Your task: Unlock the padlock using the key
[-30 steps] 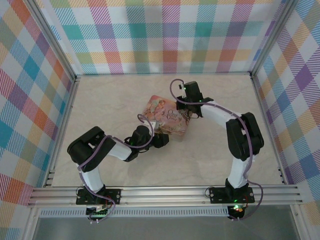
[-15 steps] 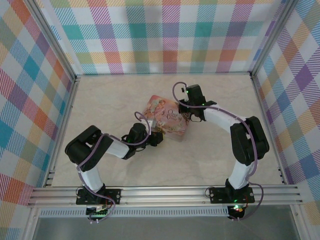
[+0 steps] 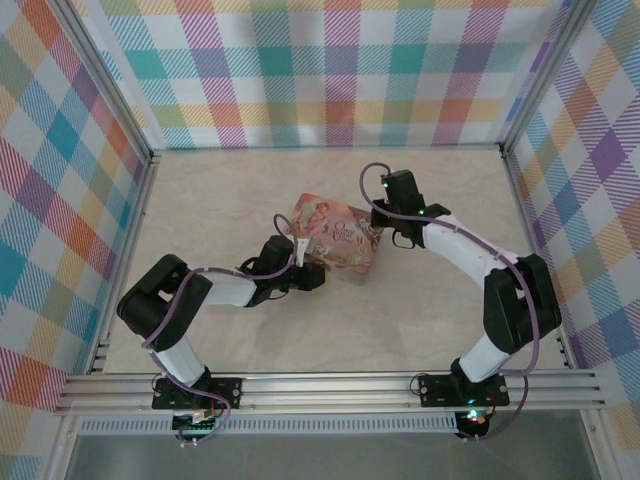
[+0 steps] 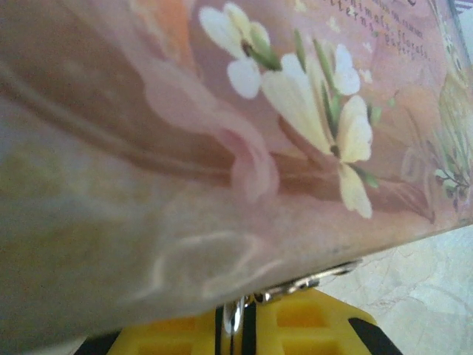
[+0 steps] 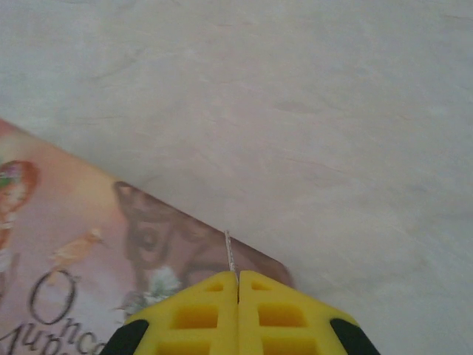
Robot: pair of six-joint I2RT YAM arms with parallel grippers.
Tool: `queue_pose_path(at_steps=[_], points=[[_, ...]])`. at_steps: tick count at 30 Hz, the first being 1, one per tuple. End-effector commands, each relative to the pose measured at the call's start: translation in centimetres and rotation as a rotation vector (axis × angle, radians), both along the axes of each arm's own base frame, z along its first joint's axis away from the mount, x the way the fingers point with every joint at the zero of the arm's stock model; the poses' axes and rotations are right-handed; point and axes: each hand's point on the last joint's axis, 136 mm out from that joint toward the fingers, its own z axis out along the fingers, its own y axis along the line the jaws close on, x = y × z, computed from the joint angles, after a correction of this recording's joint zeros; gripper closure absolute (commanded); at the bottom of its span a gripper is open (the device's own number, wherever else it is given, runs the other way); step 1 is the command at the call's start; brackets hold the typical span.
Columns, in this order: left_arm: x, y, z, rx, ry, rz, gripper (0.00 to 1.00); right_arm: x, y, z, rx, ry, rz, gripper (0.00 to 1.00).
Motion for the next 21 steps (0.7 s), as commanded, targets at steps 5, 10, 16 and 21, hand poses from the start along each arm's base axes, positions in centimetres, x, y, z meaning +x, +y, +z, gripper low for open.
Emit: queue_pose_path(at_steps=[5, 10, 16, 21], points=[[-0.7, -0.8, 0.4, -0.041, 0.054, -0.036, 0.91, -2.7, -3.1, -3.8, -0.071, 0.121, -0.122, 1.00], [-1.0, -1.5, 0.4, -0.054, 0.060, -0.045, 0.89, -1.7, -0.8, -5.2, 0.014, 0.143, -0.072, 1.00], [-1.6, -2.6, -0.2, -0.060, 0.078, -0.046, 0.84, 1.6, 2.7, -4.8, 0.080, 0.133, 0.018, 1.00], [-1.5, -3.3, -0.4, -0.075, 0.084, -0.034, 0.82, 3.3, 4.1, -4.5, 0.104, 0.118, 0.059, 1.00]])
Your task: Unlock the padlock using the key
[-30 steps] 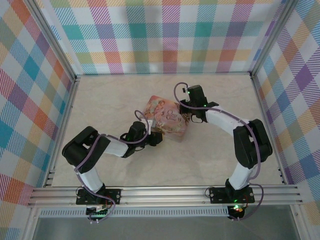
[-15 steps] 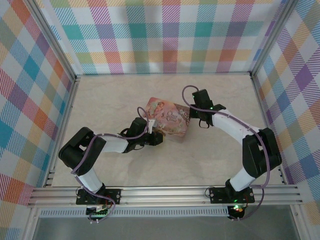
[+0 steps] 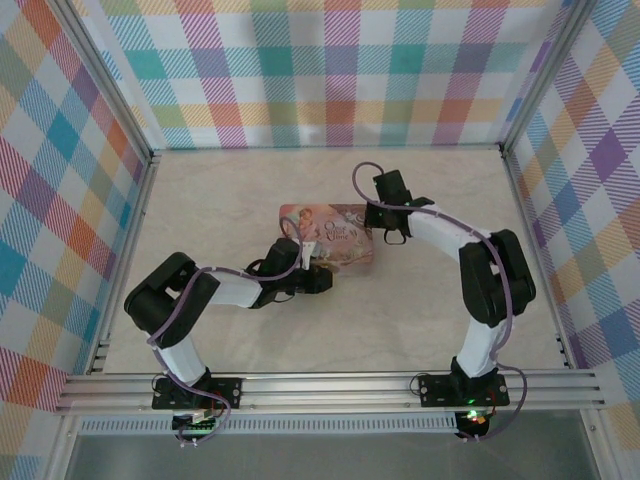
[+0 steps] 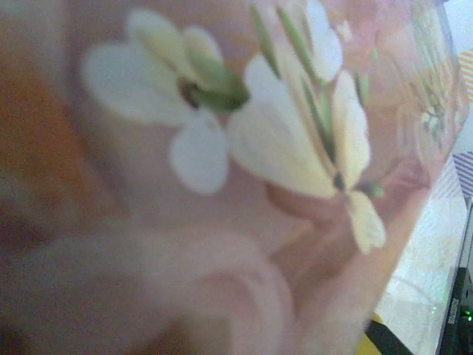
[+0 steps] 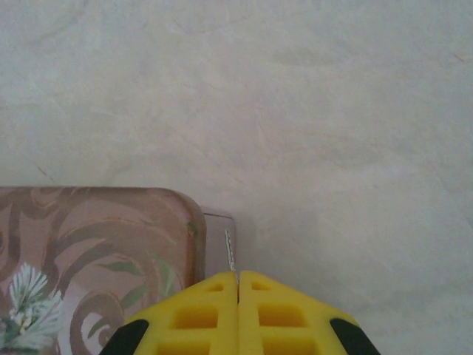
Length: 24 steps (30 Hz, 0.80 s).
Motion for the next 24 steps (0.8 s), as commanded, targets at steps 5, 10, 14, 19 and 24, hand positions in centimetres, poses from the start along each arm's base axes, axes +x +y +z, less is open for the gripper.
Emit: queue_pose_path(at_steps=[5, 10, 14, 19, 24], points=[[0.9, -1.1, 0.1, -0.030, 0.030, 0.050, 0.83, 0.7, 0.9, 1.4, 0.056, -0.015, 0.053, 1.00], [1.8, -1.9, 1.0, -0.083, 0.057, 0.086, 0.83, -1.2, -1.3, 3.2, 0.059, -0.037, 0.030, 1.00], [2.5, -2.6, 2.4, -0.121, 0.065, 0.101, 0.84, -3.9, -2.1, 5.3, 0.112, -0.072, 0.032, 1.00], [3.1, -3.2, 3.7, -0.122, 0.068, 0.101, 0.84, -8.2, -2.0, 8.4, 0.249, -0.145, 0.086, 1.00], [3.3, -3.6, 4.5, -0.125, 0.084, 0.096, 0.84, -13.1, -1.5, 12.3, 0.429, -0.258, 0.181, 1.00]])
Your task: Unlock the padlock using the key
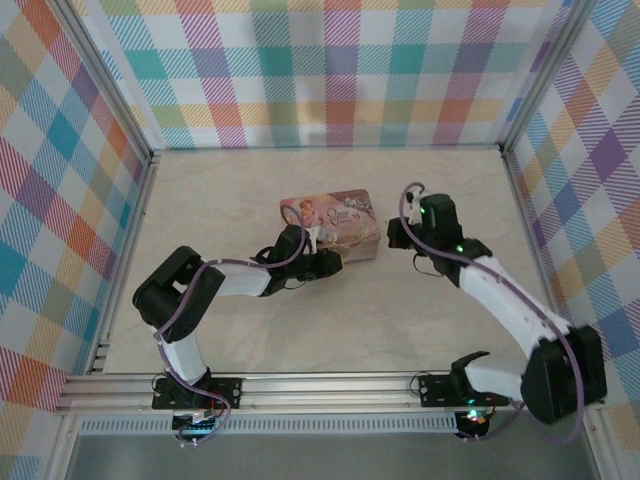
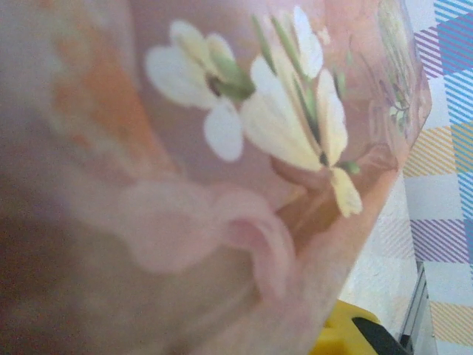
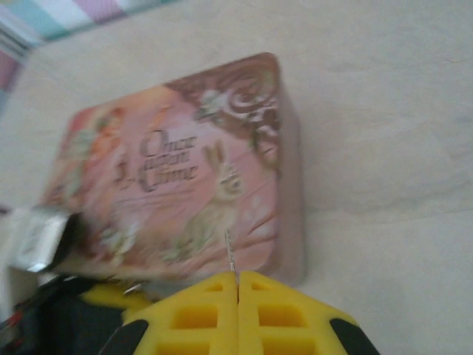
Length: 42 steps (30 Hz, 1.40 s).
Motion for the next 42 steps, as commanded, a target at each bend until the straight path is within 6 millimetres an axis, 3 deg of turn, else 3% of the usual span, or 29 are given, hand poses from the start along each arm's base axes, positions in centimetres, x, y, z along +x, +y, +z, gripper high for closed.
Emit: queue_pose_path(at_steps=[1, 7, 14, 21, 28, 34, 42], points=[[0.1, -1.2, 2.0, -0.042, -0.008, -0.024, 0.84, -2.8, 1.1, 3.1, 0.164, -0.076, 0.084, 1.00], [0.2, -1.4, 3.2, -0.053, -0.012, -0.034, 0.84, -7.6, 1.1, 7.3, 0.337, -0.187, 0.164, 1.00], [0.2, -1.4, 3.6, -0.062, -0.007, -0.042, 0.84, -10.5, 1.3, 8.3, 0.508, -0.207, 0.207, 1.00], [0.2, -1.1, 4.5, -0.086, -0.003, -0.045, 0.84, -10.2, 1.3, 5.1, 0.670, -0.130, 0.139, 1.00], [0.3, -1.0, 5.3, -0.109, 0.003, -0.043, 0.84, -9.1, 1.3, 0.7, 0.745, -0.030, 0.060, 1.00], [0.5, -1.1, 5.6, -0.119, 0.001, -0.038, 0.84, -8.7, 2.4, -1.9, 0.751, 0.029, 0.040, 1.00], [0.6, -1.2, 6.1, -0.140, 0.007, -0.031, 0.84, -8.5, 4.1, -3.7, 0.749, 0.063, 0.043, 1.00]])
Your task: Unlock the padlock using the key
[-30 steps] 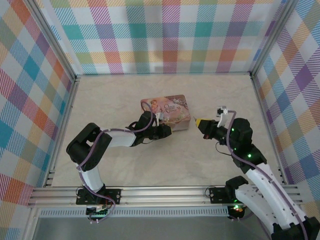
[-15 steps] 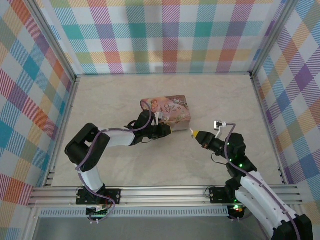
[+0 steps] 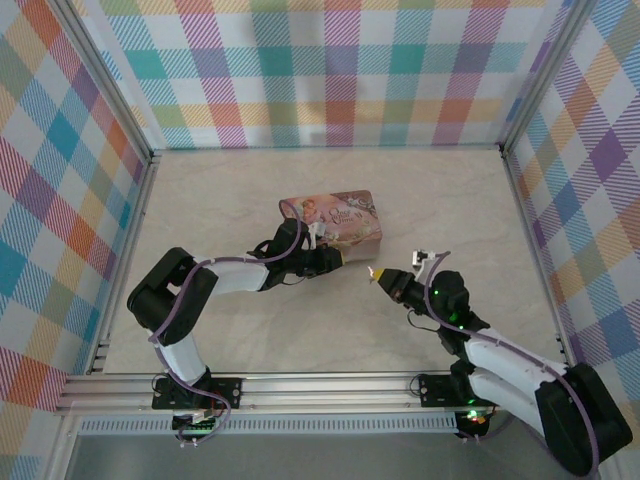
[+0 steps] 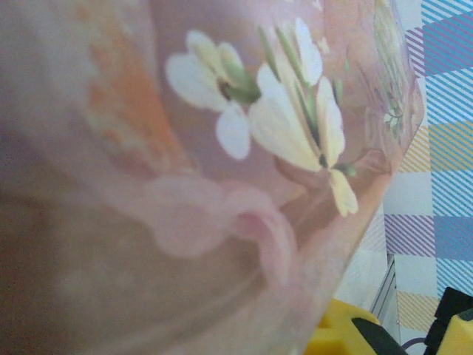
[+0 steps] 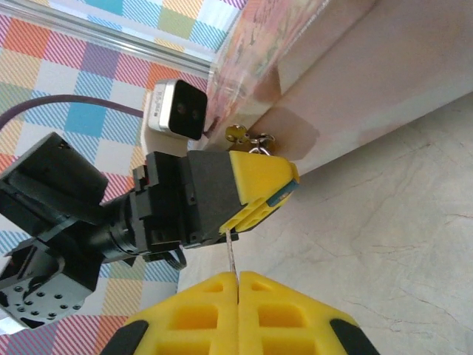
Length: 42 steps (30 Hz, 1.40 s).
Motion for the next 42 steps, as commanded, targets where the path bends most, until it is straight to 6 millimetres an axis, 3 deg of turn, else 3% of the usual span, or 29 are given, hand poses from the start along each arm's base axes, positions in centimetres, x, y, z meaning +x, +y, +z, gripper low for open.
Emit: queue_pose_path(at_steps=[1, 20, 24, 30, 42], points=[[0.9, -1.2, 4.7, -0.112, -0.069, -0.015, 0.84, 0.6, 0.6, 1.7, 0.046, -0.069, -0.018, 1.00], [1.3, -1.3, 5.7, -0.134, -0.074, -0.002, 0.84, 2.6, 5.6, -1.3, 0.154, -0.011, 0.053, 1.00], [1.3, -1.3, 5.7, -0.143, -0.073, -0.003, 0.84, 2.7, 5.6, -0.2, 0.172, -0.038, 0.040, 1.00], [1.6, -1.3, 6.0, -0.166, -0.071, 0.004, 0.84, 2.8, 6.0, -1.4, 0.167, 0.010, 0.048, 1.00], [1.5, -1.0, 6.4, -0.185, -0.072, 0.011, 0.84, 3.3, 6.3, -1.3, 0.168, 0.005, 0.045, 1.00]])
